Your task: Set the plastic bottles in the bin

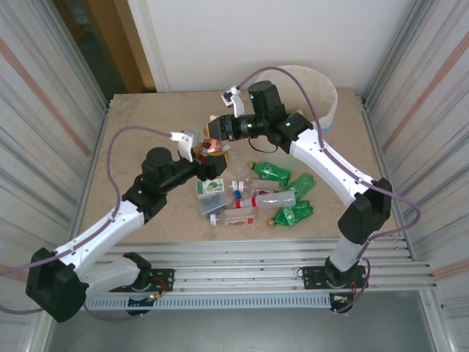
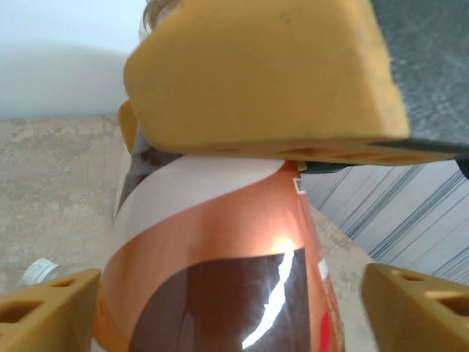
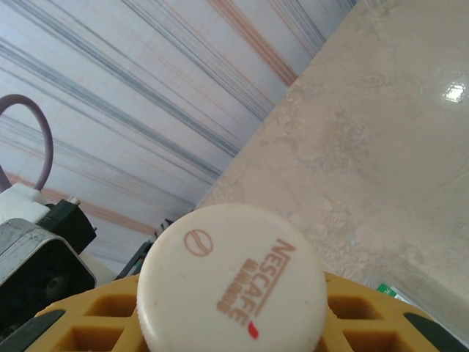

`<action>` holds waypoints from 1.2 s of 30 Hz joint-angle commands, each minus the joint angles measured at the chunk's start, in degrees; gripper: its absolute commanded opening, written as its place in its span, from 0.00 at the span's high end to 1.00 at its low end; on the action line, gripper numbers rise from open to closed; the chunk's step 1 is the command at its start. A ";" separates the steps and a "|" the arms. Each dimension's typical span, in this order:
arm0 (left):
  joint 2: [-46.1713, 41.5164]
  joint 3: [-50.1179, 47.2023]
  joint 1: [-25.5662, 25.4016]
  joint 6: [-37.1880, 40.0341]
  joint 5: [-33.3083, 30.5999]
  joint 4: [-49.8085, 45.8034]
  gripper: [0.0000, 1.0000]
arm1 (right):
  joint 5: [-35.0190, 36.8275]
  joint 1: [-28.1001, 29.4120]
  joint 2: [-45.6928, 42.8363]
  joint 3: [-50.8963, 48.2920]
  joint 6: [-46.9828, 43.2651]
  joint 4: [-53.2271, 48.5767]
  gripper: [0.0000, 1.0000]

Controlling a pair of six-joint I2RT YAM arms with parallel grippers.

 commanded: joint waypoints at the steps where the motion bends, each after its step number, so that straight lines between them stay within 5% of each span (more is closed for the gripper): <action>1: -2.27 1.31 -0.28 0.53 1.71 1.96 0.02 | 0.04 -0.79 -0.50 2.47 -0.65 -0.41 0.80; 26: -9.38 -2.94 -0.34 5.05 -0.19 3.87 0.01 | 16.67 -17.74 -11.65 16.18 -11.25 -10.96 0.82; 36: -9.86 -3.33 -0.32 5.03 -0.50 3.62 0.01 | 20.39 -27.72 -5.28 24.53 -13.71 -16.15 0.82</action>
